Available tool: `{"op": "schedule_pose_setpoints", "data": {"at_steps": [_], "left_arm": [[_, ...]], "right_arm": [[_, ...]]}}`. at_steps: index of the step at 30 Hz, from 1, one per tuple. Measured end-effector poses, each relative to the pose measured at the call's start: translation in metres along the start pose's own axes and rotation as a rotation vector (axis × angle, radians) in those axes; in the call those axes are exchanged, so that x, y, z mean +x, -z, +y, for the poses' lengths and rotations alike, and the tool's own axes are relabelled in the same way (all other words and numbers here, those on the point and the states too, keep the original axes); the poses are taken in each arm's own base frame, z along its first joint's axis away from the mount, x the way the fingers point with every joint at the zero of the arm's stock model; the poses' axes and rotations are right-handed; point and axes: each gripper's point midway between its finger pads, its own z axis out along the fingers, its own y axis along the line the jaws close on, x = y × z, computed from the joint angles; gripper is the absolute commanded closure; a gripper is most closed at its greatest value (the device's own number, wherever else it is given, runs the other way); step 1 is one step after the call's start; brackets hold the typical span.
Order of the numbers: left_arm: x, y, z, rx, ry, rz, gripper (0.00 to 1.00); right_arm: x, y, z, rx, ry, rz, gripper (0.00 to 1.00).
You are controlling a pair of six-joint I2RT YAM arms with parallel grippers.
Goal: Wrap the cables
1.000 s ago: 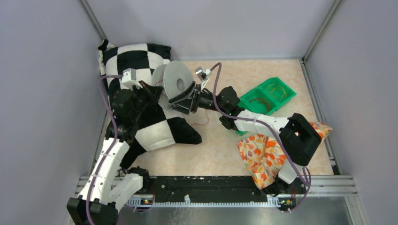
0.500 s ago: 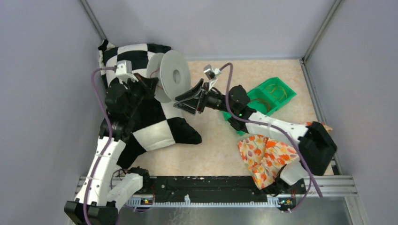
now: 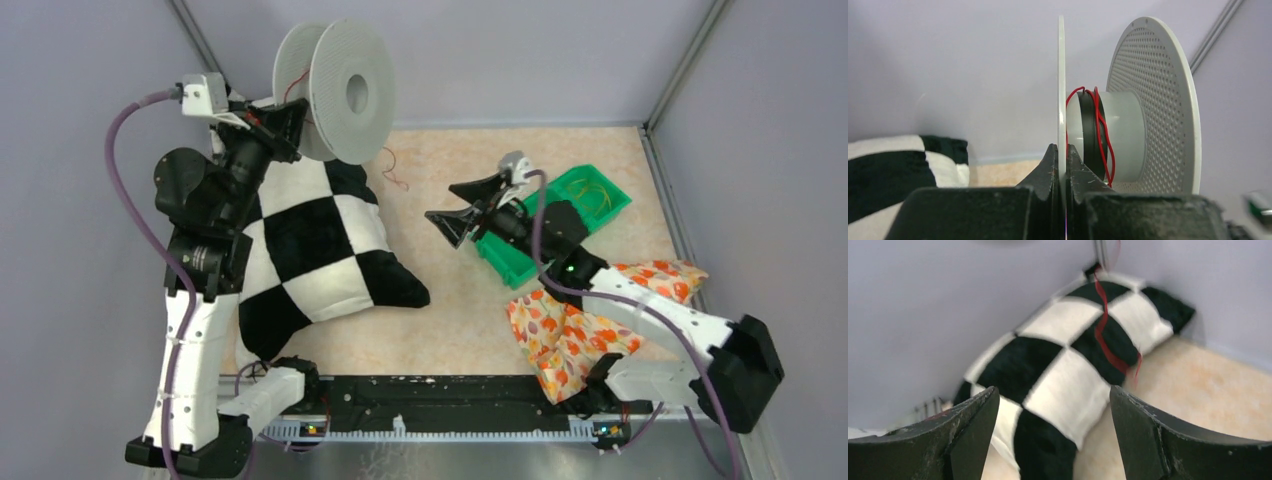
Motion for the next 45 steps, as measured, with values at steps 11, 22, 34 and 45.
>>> {"op": "schedule_pose_setpoints", "data": {"at_steps": [11, 22, 34, 45], "left_arm": [[-0.055, 0.014, -0.032, 0.093, -0.021, -0.106, 1.00], [-0.055, 0.014, -0.033, 0.095, -0.013, -0.103, 1.00], [-0.060, 0.020, -0.036, 0.099, 0.009, -0.119, 1.00], [0.001, 0.000, 0.012, -0.055, 0.031, -0.061, 1.00]], "right_arm": [[0.149, -0.026, -0.058, 0.100, 0.035, 0.284, 0.19], [0.145, -0.084, -0.047, 0.071, 0.074, 0.184, 0.21], [0.131, -0.119, -0.047, 0.066, 0.038, 0.107, 1.00], [0.142, -0.079, 0.009, -0.027, -0.037, 0.308, 1.00]]}}
